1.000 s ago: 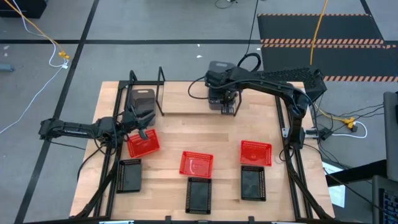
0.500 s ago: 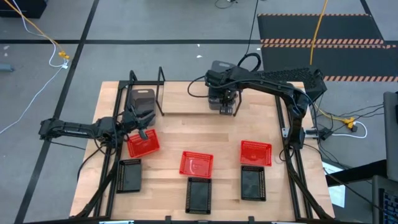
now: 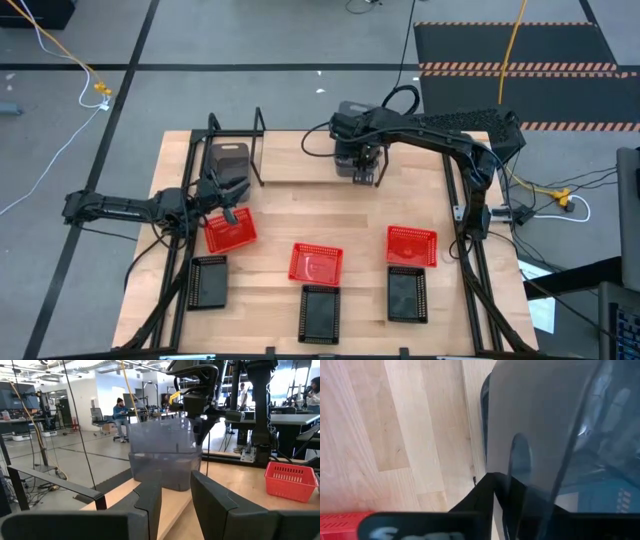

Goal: Stack baskets on shelf by color
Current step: Stack the bottom transparent black bin on top of the transparent black bin on the shelf

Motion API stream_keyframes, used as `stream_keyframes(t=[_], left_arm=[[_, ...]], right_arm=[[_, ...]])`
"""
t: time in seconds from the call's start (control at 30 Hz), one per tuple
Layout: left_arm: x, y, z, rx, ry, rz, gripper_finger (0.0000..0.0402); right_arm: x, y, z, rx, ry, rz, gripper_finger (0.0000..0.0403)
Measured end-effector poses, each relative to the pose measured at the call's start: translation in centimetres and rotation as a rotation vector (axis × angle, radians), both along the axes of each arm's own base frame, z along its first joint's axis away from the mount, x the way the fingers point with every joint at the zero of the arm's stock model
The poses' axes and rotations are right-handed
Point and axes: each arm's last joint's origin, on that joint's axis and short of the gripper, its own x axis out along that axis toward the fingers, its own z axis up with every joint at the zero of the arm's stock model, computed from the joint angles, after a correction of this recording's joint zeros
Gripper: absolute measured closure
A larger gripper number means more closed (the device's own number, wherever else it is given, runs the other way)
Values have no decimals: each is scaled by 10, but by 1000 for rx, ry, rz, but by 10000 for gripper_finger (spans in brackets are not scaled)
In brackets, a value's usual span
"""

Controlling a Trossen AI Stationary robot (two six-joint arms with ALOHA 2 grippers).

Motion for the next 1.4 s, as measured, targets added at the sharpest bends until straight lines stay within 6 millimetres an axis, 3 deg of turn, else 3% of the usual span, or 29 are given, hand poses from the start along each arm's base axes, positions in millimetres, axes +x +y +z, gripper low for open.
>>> stream_keyframes(t=[0.3, 0.5, 0.8, 1.03, 1.4], left_arm=[[0, 0, 0, 0, 0, 0, 295], [0, 0, 0, 0, 1, 0, 295], [0, 0, 0, 0, 0, 0, 295], [0, 0, 0, 1, 0, 1, 295], [0, 0, 0, 10, 7, 3, 295]], right_arm=[[-2, -3, 1, -125, 58, -26, 329], [-3, -4, 0, -161, 79, -21, 343], [-3, -1, -31, -143, 122, 5, 360], [-4, 0, -39, -130, 140, 7, 357], [-3, 3, -36, -29, 71, 64, 294]])
